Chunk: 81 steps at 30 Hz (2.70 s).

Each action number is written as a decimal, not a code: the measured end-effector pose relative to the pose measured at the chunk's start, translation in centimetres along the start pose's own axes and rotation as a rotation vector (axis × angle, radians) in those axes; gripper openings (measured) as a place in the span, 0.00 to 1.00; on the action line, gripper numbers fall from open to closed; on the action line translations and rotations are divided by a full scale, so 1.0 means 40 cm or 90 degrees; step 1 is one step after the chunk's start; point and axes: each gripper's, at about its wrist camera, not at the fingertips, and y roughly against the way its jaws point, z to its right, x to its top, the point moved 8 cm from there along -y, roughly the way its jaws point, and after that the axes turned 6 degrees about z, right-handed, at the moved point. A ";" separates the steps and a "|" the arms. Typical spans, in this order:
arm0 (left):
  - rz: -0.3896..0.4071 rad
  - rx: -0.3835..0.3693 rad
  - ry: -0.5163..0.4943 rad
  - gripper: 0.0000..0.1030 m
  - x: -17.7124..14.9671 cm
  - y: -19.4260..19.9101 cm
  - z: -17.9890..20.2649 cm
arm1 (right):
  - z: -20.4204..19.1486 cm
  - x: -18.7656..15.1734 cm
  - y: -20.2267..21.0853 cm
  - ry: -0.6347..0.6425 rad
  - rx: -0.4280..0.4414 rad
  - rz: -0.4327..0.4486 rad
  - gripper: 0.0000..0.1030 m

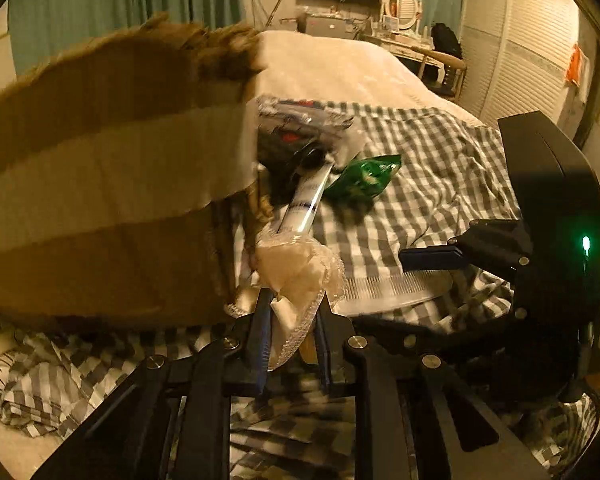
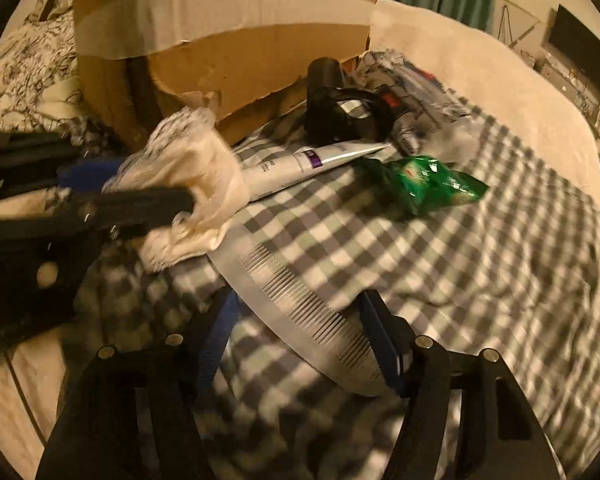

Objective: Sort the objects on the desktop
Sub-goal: 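Grasp the white lace cloth with the left tool while the right tool grasps the thin white strip, then carry the lace cloth and white strip in both tools into the box, release, then grasp the green snack packet with the right tool while the left tool grasps the white tube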

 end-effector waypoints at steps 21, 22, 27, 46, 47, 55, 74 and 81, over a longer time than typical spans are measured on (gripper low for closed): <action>0.039 -0.007 0.065 0.19 -0.014 0.184 -0.146 | -0.101 -0.056 0.239 0.021 -0.148 -0.086 0.02; 0.040 -0.018 0.063 0.19 -0.015 0.190 -0.144 | -0.107 -0.060 0.252 0.019 -0.159 -0.085 0.02; 0.033 -0.092 0.041 0.22 -0.042 0.191 -0.091 | -0.100 -0.074 0.282 0.003 -0.204 -0.120 0.02; -0.009 -0.113 0.081 0.15 -0.041 0.112 -0.107 | -0.072 -0.075 0.468 -0.164 -0.251 -0.027 0.02; 0.006 -0.119 0.076 0.14 -0.025 0.137 -0.105 | -0.076 -0.062 0.479 -0.166 -0.253 -0.013 0.02; 0.139 -0.143 0.060 0.13 0.194 0.323 -0.150 | -0.132 0.101 0.557 -0.133 -0.235 0.093 0.02; 0.132 -0.001 0.072 0.84 0.370 0.205 -0.462 | -0.156 0.586 0.276 -0.165 -0.142 0.178 0.82; 0.136 -0.047 0.039 0.88 0.286 0.256 -0.305 | -0.044 0.417 0.437 -0.234 -0.232 0.187 0.83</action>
